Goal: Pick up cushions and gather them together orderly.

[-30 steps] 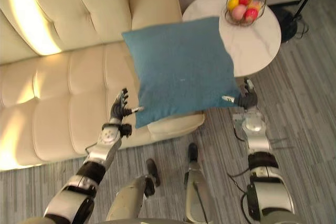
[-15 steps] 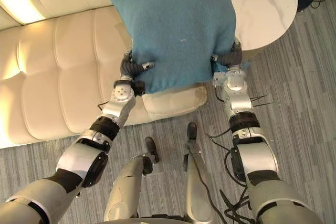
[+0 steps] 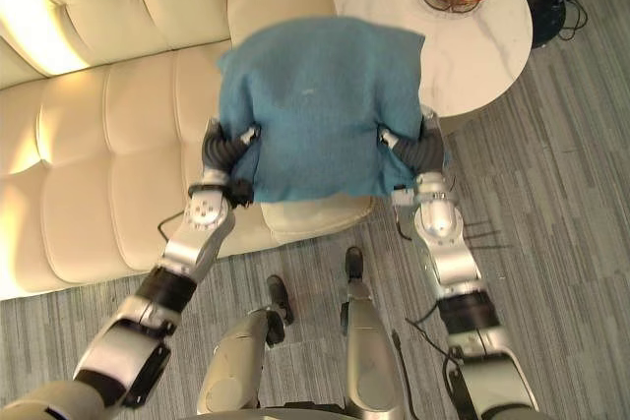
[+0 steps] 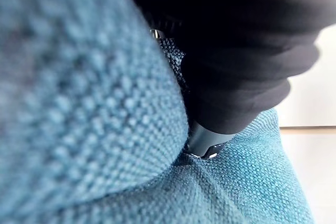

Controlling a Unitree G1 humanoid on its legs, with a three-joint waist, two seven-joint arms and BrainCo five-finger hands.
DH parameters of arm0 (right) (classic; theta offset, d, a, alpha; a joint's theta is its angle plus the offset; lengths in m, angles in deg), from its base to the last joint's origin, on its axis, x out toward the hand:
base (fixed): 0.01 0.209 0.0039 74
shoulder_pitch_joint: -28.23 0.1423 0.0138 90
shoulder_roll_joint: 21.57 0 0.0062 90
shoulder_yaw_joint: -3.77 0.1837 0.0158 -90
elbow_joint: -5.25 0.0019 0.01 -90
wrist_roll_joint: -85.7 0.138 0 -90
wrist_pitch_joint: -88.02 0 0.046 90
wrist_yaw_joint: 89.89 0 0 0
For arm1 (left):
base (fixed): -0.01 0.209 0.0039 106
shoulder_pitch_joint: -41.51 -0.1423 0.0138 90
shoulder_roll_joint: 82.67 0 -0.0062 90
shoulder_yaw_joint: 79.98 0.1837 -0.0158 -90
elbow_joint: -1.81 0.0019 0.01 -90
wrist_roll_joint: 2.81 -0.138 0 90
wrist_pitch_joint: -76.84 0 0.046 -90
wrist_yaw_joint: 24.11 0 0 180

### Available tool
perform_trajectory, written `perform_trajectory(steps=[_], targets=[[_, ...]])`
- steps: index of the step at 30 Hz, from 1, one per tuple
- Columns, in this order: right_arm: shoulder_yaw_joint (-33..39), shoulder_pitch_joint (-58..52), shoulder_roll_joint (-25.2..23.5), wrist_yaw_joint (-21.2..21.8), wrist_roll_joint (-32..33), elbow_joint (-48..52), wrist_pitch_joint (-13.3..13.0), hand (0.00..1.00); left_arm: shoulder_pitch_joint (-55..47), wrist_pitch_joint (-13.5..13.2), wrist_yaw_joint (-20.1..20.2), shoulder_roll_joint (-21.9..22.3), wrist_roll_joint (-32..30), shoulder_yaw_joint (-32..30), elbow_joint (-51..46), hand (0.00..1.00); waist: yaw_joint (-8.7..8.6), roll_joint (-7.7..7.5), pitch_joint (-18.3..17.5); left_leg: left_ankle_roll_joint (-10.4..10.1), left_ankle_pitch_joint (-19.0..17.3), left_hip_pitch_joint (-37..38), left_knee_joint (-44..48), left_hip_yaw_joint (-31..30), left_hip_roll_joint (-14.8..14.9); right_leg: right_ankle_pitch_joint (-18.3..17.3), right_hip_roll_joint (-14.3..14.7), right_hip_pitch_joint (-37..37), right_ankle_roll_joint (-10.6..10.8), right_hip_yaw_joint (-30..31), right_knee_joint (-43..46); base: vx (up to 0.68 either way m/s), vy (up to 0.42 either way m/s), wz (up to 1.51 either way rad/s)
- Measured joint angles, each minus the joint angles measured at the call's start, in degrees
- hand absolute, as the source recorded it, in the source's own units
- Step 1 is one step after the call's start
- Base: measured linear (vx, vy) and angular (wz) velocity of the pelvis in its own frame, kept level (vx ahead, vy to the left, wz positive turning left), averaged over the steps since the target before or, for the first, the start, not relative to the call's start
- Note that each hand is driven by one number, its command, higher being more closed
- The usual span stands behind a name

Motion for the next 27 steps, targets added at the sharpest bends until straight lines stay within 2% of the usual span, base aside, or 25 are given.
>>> perform_trajectory(steps=[6, 8, 10, 12, 13, 14, 15, 17, 19, 20, 21, 22, 23, 24, 25, 27], targets=[[-0.3, -12.5, -5.4, 4.6, -1.9, 5.6, -2.3, 1.0, -19.9, -0.3, 3.7, 1.3, -3.4, -2.5, -12.9, 1.0, 0.82, -0.03, -6.9, 0.0, 0.6, 6.2, -4.2, 0.0, -1.3, -0.8, -0.2, 4.8, 1.0, 0.7, -1.1, 0.07, 0.022, 0.05], [-0.9, -14.9, -6.8, 5.6, -1.9, 6.0, -3.5, 1.0, -23.0, -1.0, 3.9, 2.0, -3.8, -3.4, -14.4, 1.0, 2.06, -0.26, -7.9, 0.0, 0.5, 7.6, -4.6, 1.5, -1.4, -0.8, -0.5, 5.2, 1.1, 2.3, -1.0, 0.0, 0.06, -0.29], [-1.4, -15.5, -7.4, 5.9, -1.9, 5.9, -3.7, 1.0, -24.0, -1.5, 4.4, 2.4, -4.2, -4.3, -14.5, 1.0, 2.3, -0.26, -7.9, 0.6, 0.2, 7.6, -3.0, 1.8, -1.6, -1.0, -1.1, 5.3, 1.5, 2.4, 0.3, -0.08, 0.053, -0.09], [-1.3, -15.6, -7.6, 5.9, -2.0, 5.3, -3.7, 1.0, -24.0, -1.5, 4.9, 2.4, -4.2, -4.4, -14.5, 1.0, 2.27, -0.34, -7.9, 1.3, -0.2, 6.6, -0.7, 1.5, -1.8, -1.2, -1.6, 4.0, 3.2, 2.8, 3.6, -0.17, 0.058, 0.16], [-1.3, -15.6, -7.8, 5.9, -2.1, 5.0, -3.7, 1.0, -23.8, -1.5, 5.1, 2.3, -4.4, -4.5, -14.4, 1.0, 1.8, -0.41, -7.8, 2.8, 0.1, 5.2, 0.1, 1.2, -1.3, -7.2, -2.2, 1.7, 4.0, 4.2, 12.4, -0.19, -0.01, 0.53], [-1.3, -15.7, -7.9, 5.9, -2.1, 4.7, -3.8, 1.0, -23.4, -1.5, 5.3, 2.2, -4.4, -4.5, -14.0, 1.0, 1.32, -0.59, -7.9, 3.1, 0.3, 4.6, 1.3, -0.5, -1.5, -12.9, -2.4, -0.3, 2.2, 4.7, 23.7, -0.21, -0.099, 0.87], [-1.3, -15.7, -8.0, 5.8, -2.2, 3.9, -3.8, 1.0, -23.3, -1.4, 5.5, 2.3, -4.4, -4.5, -13.4, 1.0, 1.29, -0.82, -8.0, 3.1, 0.7, 3.9, 2.2, -2.8, -1.7, -17.3, -2.5, 0.1, 3.8, 5.1, 33.9, -0.14, -0.106, 0.83], [-1.4, -15.7, -7.9, 5.7, -2.3, 3.2, -4.0, 1.0, -23.3, -1.4, 5.5, 2.2, -4.4, -4.5, -13.4, 1.0, 1.96, -1.37, -8.5, 2.5, 2.0, 1.7, 3.4, -6.0, -2.0, -21.1, -2.3, 3.3, 5.2, 5.9, 40.3, -0.18, -0.175, 0.92], [-2.2, -14.7, -7.3, 5.2, -2.4, 2.8, -4.4, 1.0, -22.4, -1.4, 5.5, 2.2, -4.4, -4.5, -13.4, 1.0, 3.23, -1.89, -9.0, 1.1, 6.1, -3.2, 2.7, -10.1, -2.3, -26.2, -0.3, 7.0, 3.0, 5.8, 32.8, -0.28, -0.274, 1.02], [-2.3, -13.8, -6.5, 5.0, -2.4, 2.8, -4.4, 1.0, -22.3, -1.4, 5.5, 2.6, -4.4, -4.5, -13.4, 1.0, 3.78, -0.79, -9.7, -0.1, 9.6, -6.5, 0.6, -12.5, -1.4, -27.5, 1.5, 7.6, 1.8, 4.9, 25.5, -0.3, -0.25, 0.69], [-2.3, -13.3, -5.9, 4.9, -2.3, 2.5, -4.4, 1.0, -22.4, -1.4, 5.5, 2.8, -4.4, -4.5, -13.4, 1.0, 3.93, 0.22, -10.1, -0.9, 11.6, -8.0, -1.1, -13.8, -0.7, -27.4, 2.6, 7.7, 0.7, 3.9, 22.0, -0.31, -0.23, 0.61], [-2.3, -12.4, -5.2, 4.9, -2.2, 1.2, -4.4, 1.0, -22.6, -1.3, 5.5, 3.3, -4.4, -4.5, -13.4, 1.0, 4.09, 2.13, -9.8, -1.4, 14.2, -8.2, -4.4, -15.6, 1.0, -25.0, 4.9, 7.8, -0.8, 2.1, 19.5, -0.35, -0.219, 0.5], [-2.3, -12.1, -5.2, 4.8, -2.2, -1.6, -4.3, 1.0, -23.1, -1.1, 5.6, 3.4, -4.3, -4.5, -13.4, 1.0, 4.43, 2.58, -9.9, -1.3, 14.0, -7.1, -8.6, -15.0, 3.0, -23.5, 6.5, 8.0, -2.1, 0.1, 19.0, -0.33, -0.198, 0.71], [-2.1, -12.5, -5.1, 4.2, -2.2, -3.1, -3.8, 1.0, -23.3, -0.6, 5.7, 3.6, -3.9, -4.0, -13.4, 1.0, 4.32, 2.23, -9.8, -1.2, 10.7, -6.0, -10.6, -12.2, 3.9, -22.6, 6.2, 8.6, -3.2, -1.7, 18.3, -0.32, -0.191, 0.8], [-1.9, -12.6, -4.9, 4.0, -2.2, -3.6, -3.8, 1.0, -23.3, -0.5, 6.0, 4.0, -3.5, -3.8, -13.4, 1.0, 4.04, 2.13, -9.7, -1.4, 8.5, -6.2, -10.0, -9.9, 4.2, -22.3, 5.7, 8.8, -3.6, -2.8, 17.8, -0.31, -0.143, 0.92], [0.5, -12.7, -4.7, 3.9, -2.3, -5.1, -3.8, 1.0, -23.3, -0.4, 6.9, 4.4, -3.2, -1.6, -13.4, 1.0, 2.66, 2.01, -9.7, -0.2, 7.5, -8.4, -1.8, -1.1, 4.4, -20.5, 2.2, 8.8, -4.3, -6.8, 16.1, -0.32, -0.075, 0.96]])
